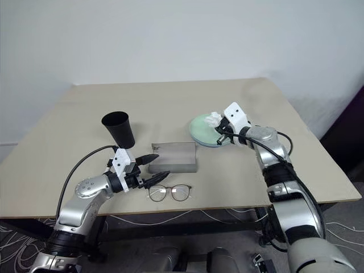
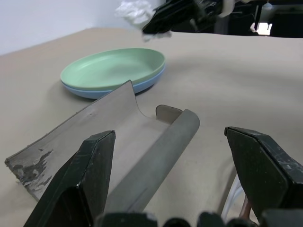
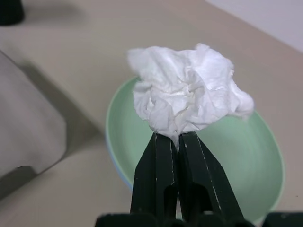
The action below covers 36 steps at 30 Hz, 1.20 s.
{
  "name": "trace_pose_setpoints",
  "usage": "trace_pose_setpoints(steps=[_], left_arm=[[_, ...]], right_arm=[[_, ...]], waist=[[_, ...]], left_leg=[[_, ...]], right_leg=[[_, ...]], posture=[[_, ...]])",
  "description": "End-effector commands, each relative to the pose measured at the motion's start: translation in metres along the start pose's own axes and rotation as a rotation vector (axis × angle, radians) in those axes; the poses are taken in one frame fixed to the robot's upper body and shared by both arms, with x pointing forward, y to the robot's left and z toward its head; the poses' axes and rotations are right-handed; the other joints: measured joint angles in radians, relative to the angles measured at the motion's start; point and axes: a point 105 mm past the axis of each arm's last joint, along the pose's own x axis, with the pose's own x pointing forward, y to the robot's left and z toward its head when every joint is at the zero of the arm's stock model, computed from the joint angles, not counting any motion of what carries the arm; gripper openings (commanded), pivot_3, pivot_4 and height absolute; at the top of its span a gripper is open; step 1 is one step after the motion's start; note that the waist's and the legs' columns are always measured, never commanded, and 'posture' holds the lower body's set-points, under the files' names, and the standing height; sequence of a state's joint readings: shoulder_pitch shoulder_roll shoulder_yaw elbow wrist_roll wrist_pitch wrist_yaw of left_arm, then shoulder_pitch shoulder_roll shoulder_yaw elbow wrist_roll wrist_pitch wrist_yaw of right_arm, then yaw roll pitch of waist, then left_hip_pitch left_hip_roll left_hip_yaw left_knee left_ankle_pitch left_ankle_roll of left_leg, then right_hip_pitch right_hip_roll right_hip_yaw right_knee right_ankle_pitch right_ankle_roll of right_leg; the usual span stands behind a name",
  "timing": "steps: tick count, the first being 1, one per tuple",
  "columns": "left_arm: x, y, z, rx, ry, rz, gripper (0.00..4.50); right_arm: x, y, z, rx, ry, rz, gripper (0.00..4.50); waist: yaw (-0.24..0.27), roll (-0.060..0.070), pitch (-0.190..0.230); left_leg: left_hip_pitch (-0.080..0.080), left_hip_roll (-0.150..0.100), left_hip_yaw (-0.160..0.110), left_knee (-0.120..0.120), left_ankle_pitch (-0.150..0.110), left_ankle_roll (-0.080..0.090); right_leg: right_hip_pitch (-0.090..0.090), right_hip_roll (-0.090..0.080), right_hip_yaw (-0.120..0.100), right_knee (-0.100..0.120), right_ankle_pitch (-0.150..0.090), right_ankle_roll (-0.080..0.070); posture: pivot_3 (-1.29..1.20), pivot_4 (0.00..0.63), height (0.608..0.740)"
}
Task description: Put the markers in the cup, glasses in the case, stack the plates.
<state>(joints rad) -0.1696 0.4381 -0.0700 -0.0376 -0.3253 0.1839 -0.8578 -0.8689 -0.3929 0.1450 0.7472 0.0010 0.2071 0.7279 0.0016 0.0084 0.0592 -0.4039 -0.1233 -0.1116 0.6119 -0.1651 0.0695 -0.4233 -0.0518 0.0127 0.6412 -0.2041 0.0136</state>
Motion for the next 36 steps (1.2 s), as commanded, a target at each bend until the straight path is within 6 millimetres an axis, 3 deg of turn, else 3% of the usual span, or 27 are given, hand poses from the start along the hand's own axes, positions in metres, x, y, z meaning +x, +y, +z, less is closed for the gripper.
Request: trace_pose_setpoints(steps=[1, 3, 11, 16, 20, 25, 31, 36], left_arm=[[0.000, 0.004, 0.013, 0.051, -0.027, 0.009, 3.92], [-0.001, 0.004, 0.013, 0.052, -0.027, 0.013, 3.92], [-0.004, 0.004, 0.013, 0.053, -0.027, 0.027, 3.92], [-0.002, 0.003, 0.012, 0.056, -0.017, 0.008, 3.92], [-0.004, 0.003, 0.011, 0.061, 0.008, -0.028, 3.92], [-0.008, -0.002, 0.008, 0.060, 0.087, -0.167, 3.92], [-0.009, -0.001, 0.010, 0.106, 0.195, -0.355, 3.92], [-0.008, -0.001, 0.013, 0.134, 0.269, -0.483, 3.92]], right_arm=[[0.006, -0.012, 0.016, -0.035, -0.035, -0.036, 0.36], [0.010, -0.014, 0.013, -0.036, -0.022, -0.046, 0.77], [0.010, -0.019, 0.009, -0.049, -0.023, -0.061, 3.52], [0.001, -0.025, 0.005, -0.086, -0.050, -0.091, 3.52], [-0.015, -0.023, 0.013, -0.068, -0.178, -0.062, 3.52], [-0.043, 0.007, 0.008, -0.076, -0.285, 0.095, 3.52], [-0.078, 0.070, -0.010, -0.029, -0.294, 0.398, 3.52], [-0.087, 0.100, -0.015, 0.022, -0.297, 0.509, 3.52]], waist=[[-0.001, 0.000, 0.000], [0.000, 0.000, 0.000], [-0.001, 0.000, 0.000], [0.000, 0.001, 0.000], [0.001, 0.001, 0.000], [0.000, 0.001, 0.000], [0.000, 0.001, 0.000], [-0.001, 0.000, 0.000]], left_leg=[[0.000, 0.000, 0.000, 0.000, 0.000, 0.000], [0.000, 0.000, 0.000, -0.001, 0.000, 0.000], [0.004, 0.000, 0.000, -0.003, 0.000, 0.000], [0.005, 0.000, 0.000, -0.003, 0.000, 0.000], [0.005, 0.000, 0.000, -0.003, 0.000, 0.000], [0.004, 0.000, 0.000, -0.003, 0.000, 0.000], [0.003, 0.000, 0.000, -0.002, 0.000, 0.000], [0.002, 0.001, 0.000, -0.002, 0.000, 0.000]], right_leg=[[0.000, 0.000, 0.000, 0.000, 0.000, 0.000], [0.000, 0.001, 0.000, 0.000, 0.000, 0.000], [0.001, 0.001, 0.002, 0.001, 0.000, -0.001], [0.001, 0.002, 0.003, 0.001, 0.000, -0.001], [0.002, 0.002, 0.003, 0.001, 0.000, -0.001], [0.002, 0.001, 0.003, 0.001, -0.001, -0.001], [0.004, 0.000, 0.005, 0.001, -0.002, -0.002], [0.005, -0.002, 0.005, 0.001, -0.002, -0.002]], posture=[[0.00, 0.000, 0.738], [0.00, 0.000, 0.738], [0.00, 0.000, 0.738], [0.00, 0.000, 0.738], [0.00, 0.000, 0.738], [0.00, 0.000, 0.738], [0.00, 0.000, 0.738], [0.00, 0.000, 0.738]])
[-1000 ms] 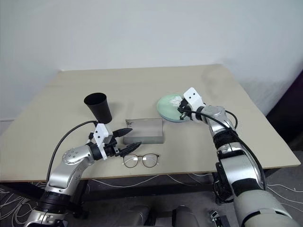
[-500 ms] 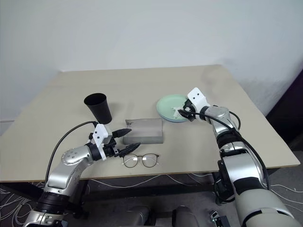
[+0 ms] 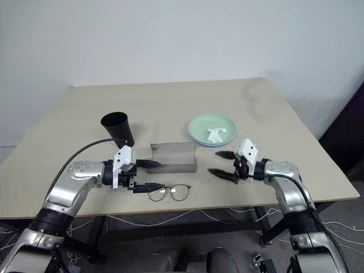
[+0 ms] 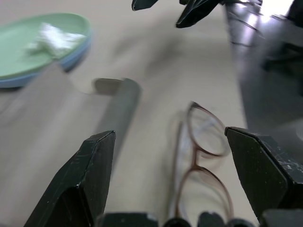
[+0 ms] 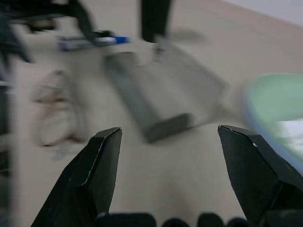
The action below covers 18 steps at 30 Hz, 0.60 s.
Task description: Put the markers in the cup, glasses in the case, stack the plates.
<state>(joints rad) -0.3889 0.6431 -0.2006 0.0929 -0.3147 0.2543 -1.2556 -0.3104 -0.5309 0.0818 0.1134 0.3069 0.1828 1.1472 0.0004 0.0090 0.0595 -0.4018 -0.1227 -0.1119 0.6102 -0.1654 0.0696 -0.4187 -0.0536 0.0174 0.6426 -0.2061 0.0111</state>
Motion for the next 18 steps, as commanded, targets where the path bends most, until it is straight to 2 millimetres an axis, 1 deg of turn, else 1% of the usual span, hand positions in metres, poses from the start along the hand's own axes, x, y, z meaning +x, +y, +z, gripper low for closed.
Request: trace_pose_setpoints(steps=[1, 5, 8, 12, 18], left_arm=[[-0.001, 0.001, 0.007, 0.045, 0.043, -0.073, 3.92], [0.001, -0.001, 0.005, 0.068, 0.120, -0.156, 3.92], [0.005, 0.001, 0.001, 0.097, 0.171, -0.181, 3.92], [0.013, 0.006, -0.008, 0.142, 0.252, -0.193, 3.92], [0.027, 0.011, -0.009, 0.149, 0.253, -0.210, 3.92]], right_arm=[[0.004, 0.008, 0.018, -0.040, -0.055, 0.035, 3.52], [0.012, 0.010, 0.018, -0.025, -0.076, 0.007, 3.52], [0.017, 0.010, 0.018, -0.022, -0.089, -0.012, 3.52], [0.019, 0.010, 0.016, -0.014, -0.098, -0.036, 3.52], [0.022, 0.010, 0.013, -0.006, -0.106, -0.070, 3.52]], waist=[[0.000, 0.000, 0.000], [0.001, -0.001, 0.000], [0.005, -0.001, 0.000], [0.011, -0.001, 0.000], [0.011, -0.001, 0.000]], left_leg=[[-0.001, 0.000, 0.000, 0.000, 0.000, 0.000], [-0.003, 0.000, 0.000, 0.000, 0.000, 0.000], [-0.008, 0.000, 0.000, 0.001, 0.000, 0.000], [-0.008, 0.000, -0.001, 0.003, 0.000, 0.000], [-0.009, 0.000, -0.001, 0.004, 0.000, 0.000]], right_leg=[[0.000, 0.000, -0.001, 0.000, 0.000, 0.000], [-0.003, -0.001, -0.002, 0.000, 0.000, 0.000], [-0.008, -0.001, -0.003, 0.000, 0.000, 0.000], [-0.008, 0.000, -0.004, -0.002, 0.000, 0.001], [-0.006, 0.000, -0.004, -0.002, 0.000, 0.001]], posture=[[0.00, 0.000, 0.738], [0.00, 0.000, 0.738], [0.00, 0.000, 0.738], [0.00, 0.000, 0.738], [0.00, 0.000, 0.738]])
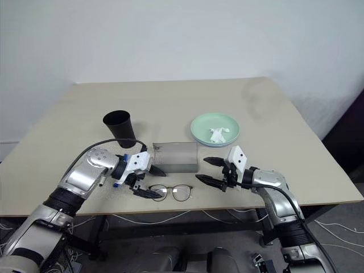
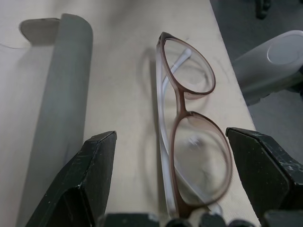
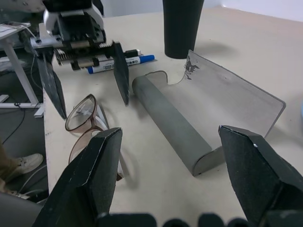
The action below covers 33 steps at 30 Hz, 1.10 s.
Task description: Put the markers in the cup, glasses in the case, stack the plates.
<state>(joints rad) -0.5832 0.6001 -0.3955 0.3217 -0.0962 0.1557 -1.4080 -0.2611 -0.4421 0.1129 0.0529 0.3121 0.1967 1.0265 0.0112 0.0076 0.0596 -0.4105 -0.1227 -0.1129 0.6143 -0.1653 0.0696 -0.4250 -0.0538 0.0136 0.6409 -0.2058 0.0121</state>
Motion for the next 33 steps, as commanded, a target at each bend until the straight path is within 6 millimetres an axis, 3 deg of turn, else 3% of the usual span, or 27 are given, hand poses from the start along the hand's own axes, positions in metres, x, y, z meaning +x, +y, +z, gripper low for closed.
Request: trace_pose_setpoints(steps=[1, 7, 11, 16, 27, 32, 33], left_arm=[[0.000, 0.008, 0.011, 0.053, 0.000, 0.003, 3.92], [0.007, 0.011, 0.011, 0.062, 0.011, -0.012, 3.92], [0.010, 0.011, 0.010, 0.073, 0.024, -0.021, 3.01], [0.011, 0.010, 0.012, 0.077, 0.018, -0.026, 1.23], [0.009, 0.010, 0.013, 0.074, 0.009, -0.021, 1.23], [0.008, 0.009, 0.017, 0.068, -0.009, -0.026, 0.03], [0.007, 0.009, 0.018, 0.068, -0.012, -0.028, 0.01]], right_arm=[[0.001, -0.001, 0.012, -0.049, -0.038, -0.021, 3.52], [0.002, 0.001, 0.009, -0.041, -0.040, -0.040, 3.52], [0.004, 0.002, 0.008, -0.038, -0.043, -0.046, 3.56], [0.004, 0.001, 0.007, -0.036, -0.041, -0.053, 3.56], [0.006, -0.001, 0.005, -0.043, -0.032, -0.064, 3.56], [0.007, -0.001, 0.004, -0.046, -0.029, -0.066, 3.56], [0.007, -0.001, 0.004, -0.046, -0.028, -0.067, 3.56]], waist=[[0.000, 0.000, 0.000], [-0.001, 0.000, 0.000], [0.000, 0.000, 0.000], [0.000, 0.000, 0.000], [-0.001, -0.001, 0.000], [-0.001, -0.001, 0.000], [-0.001, -0.001, 0.000]], left_leg=[[0.000, 0.000, 0.000, 0.000, 0.000, 0.000], [0.000, 0.000, -0.001, 0.000, 0.000, 0.000], [0.000, 0.000, -0.001, 0.001, 0.000, 0.000], [0.000, 0.000, -0.001, 0.002, 0.000, 0.000], [0.001, 0.000, -0.002, 0.003, 0.000, 0.000], [0.001, 0.000, -0.002, 0.003, 0.000, 0.000], [0.001, 0.000, -0.002, 0.003, 0.000, 0.000]], right_leg=[[0.000, 0.000, 0.000, 0.000, 0.000, 0.000], [0.000, 0.001, 0.000, 0.001, 0.000, 0.000], [0.000, 0.001, 0.000, 0.001, 0.001, 0.002], [0.001, 0.001, -0.001, 0.001, 0.000, 0.000], [0.001, 0.001, -0.001, 0.001, 0.001, 0.002], [0.001, 0.001, -0.001, 0.001, 0.001, 0.002], [0.001, 0.001, -0.001, 0.001, 0.001, 0.001]], posture=[[0.00, 0.000, 0.738], [0.00, 0.000, 0.738], [0.00, 0.000, 0.738], [0.00, 0.000, 0.738], [0.00, 0.000, 0.738], [0.00, 0.000, 0.738], [0.00, 0.000, 0.738]])
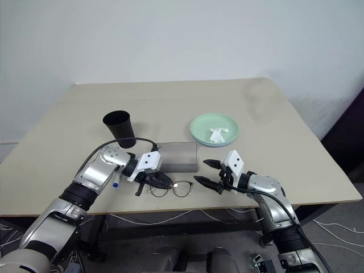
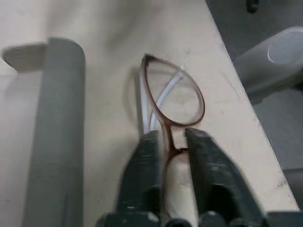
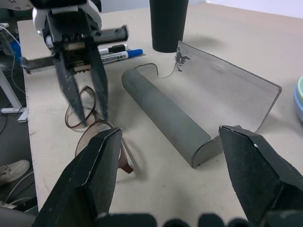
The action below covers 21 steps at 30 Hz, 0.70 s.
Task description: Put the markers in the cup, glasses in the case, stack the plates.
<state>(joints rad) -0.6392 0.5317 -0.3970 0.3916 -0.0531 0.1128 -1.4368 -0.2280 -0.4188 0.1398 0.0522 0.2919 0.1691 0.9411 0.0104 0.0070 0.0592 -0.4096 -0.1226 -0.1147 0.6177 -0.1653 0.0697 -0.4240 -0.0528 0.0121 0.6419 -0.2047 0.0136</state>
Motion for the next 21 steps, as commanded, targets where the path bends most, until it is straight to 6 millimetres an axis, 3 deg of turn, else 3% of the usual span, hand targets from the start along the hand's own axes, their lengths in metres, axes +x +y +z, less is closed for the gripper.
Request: trace_pose_setpoints(steps=[1, 9, 21], left_arm=[[-0.004, 0.001, 0.008, 0.019, -0.007, 0.001, 0.01], [-0.005, -0.001, 0.011, 0.013, -0.022, -0.004, 0.01], [-0.028, 0.011, 0.038, 0.008, -0.139, 0.050, 0.01]], right_arm=[[0.002, -0.004, 0.013, -0.054, -0.033, -0.006, 3.56], [0.001, -0.006, 0.012, -0.060, -0.027, -0.016, 3.56], [-0.003, -0.019, 0.009, -0.066, -0.014, -0.075, 3.56]], waist=[[0.000, 0.000, 0.000], [0.000, 0.000, 0.000], [0.000, 0.000, 0.000]], left_leg=[[0.000, 0.000, 0.000, 0.000, 0.000, 0.000], [0.000, 0.000, 0.000, 0.002, 0.000, 0.000], [0.000, 0.000, 0.000, 0.003, 0.000, 0.000]], right_leg=[[0.000, 0.000, 0.000, 0.000, 0.000, 0.000], [0.000, 0.000, 0.000, 0.000, 0.000, 0.000], [0.000, 0.001, 0.000, 0.001, 0.000, 0.000]], posture=[[0.00, 0.000, 0.738], [0.00, 0.000, 0.738], [0.00, 0.000, 0.738]])
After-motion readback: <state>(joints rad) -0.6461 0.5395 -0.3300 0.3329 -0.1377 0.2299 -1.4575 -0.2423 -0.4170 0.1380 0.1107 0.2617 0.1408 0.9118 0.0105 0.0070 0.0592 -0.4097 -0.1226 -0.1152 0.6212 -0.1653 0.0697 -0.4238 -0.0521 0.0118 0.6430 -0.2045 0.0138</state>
